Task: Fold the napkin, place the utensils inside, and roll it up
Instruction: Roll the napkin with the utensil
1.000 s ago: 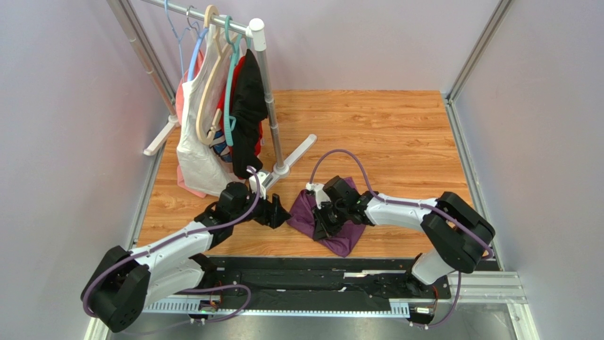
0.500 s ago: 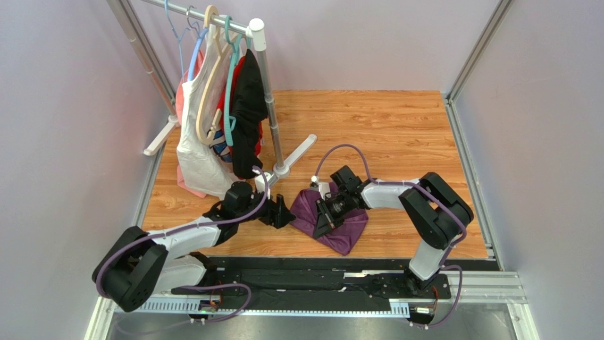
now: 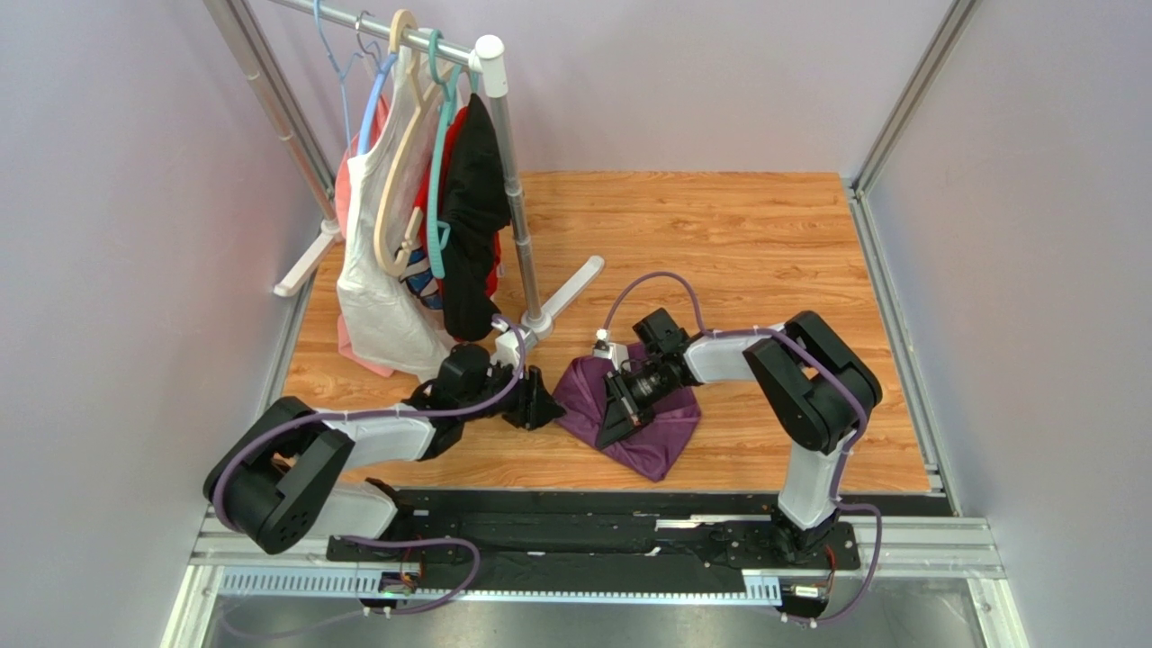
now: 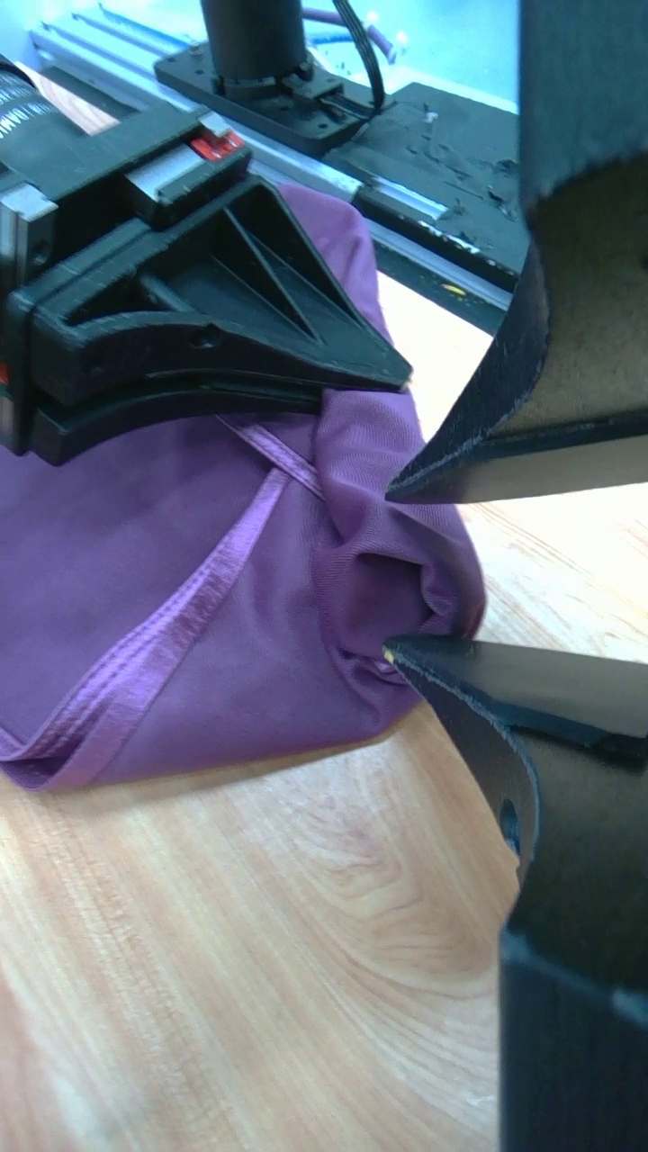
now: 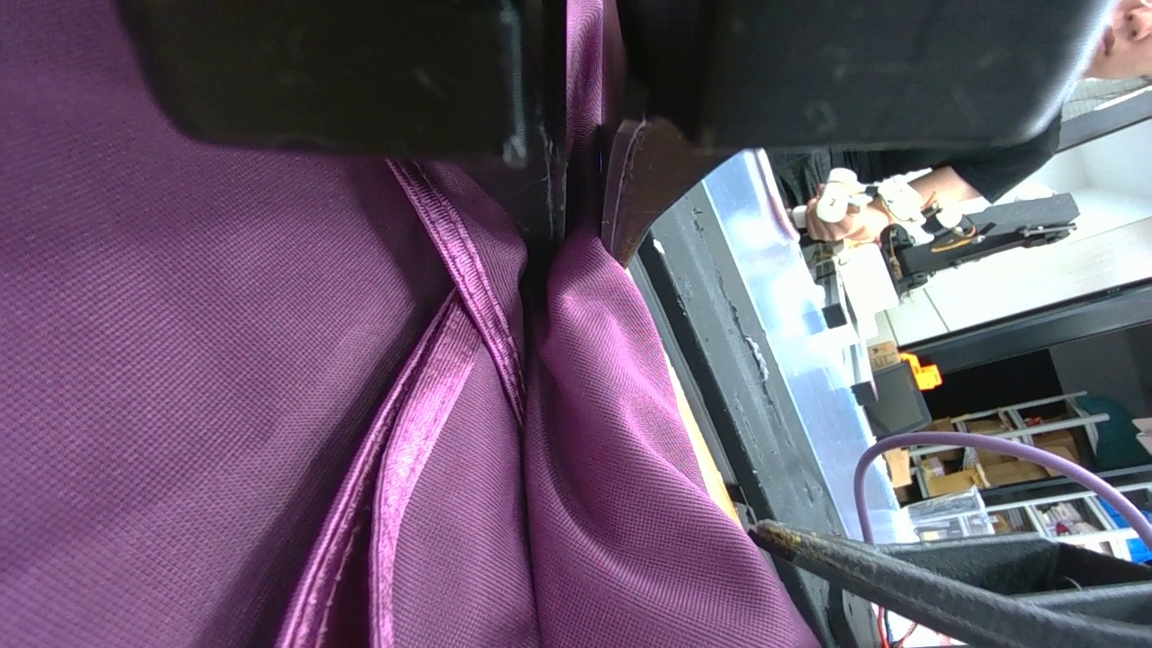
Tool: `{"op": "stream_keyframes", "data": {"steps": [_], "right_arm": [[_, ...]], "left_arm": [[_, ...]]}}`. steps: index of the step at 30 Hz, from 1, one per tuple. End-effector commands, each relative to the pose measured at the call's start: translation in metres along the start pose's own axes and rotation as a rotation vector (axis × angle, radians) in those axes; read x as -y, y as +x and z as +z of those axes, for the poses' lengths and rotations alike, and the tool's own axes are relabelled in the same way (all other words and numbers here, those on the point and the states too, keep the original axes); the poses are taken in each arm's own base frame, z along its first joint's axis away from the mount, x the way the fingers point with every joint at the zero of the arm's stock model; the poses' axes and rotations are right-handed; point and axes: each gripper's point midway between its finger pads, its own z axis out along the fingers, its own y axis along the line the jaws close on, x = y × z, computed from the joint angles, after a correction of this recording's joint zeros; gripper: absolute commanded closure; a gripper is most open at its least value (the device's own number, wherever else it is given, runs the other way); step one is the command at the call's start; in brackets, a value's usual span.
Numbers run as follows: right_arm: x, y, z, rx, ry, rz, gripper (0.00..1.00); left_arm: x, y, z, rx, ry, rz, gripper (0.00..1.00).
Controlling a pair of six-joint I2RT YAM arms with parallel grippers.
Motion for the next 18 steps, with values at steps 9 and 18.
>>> {"op": "stream_keyframes", "data": {"steps": [9, 18], "right_arm": [[0.018, -0.002, 0.004, -0.011, 0.050, 0.008, 1.00], [0.013, -0.006, -0.006, 0.012, 0.088, 0.000, 0.85]], "left_arm": [[0.008, -0.029, 0.017, 0.056, 0.054, 0.053, 0.75], [-0.016, -0.019, 0.023, -0.024, -0.082, -0.022, 1.00]]}}
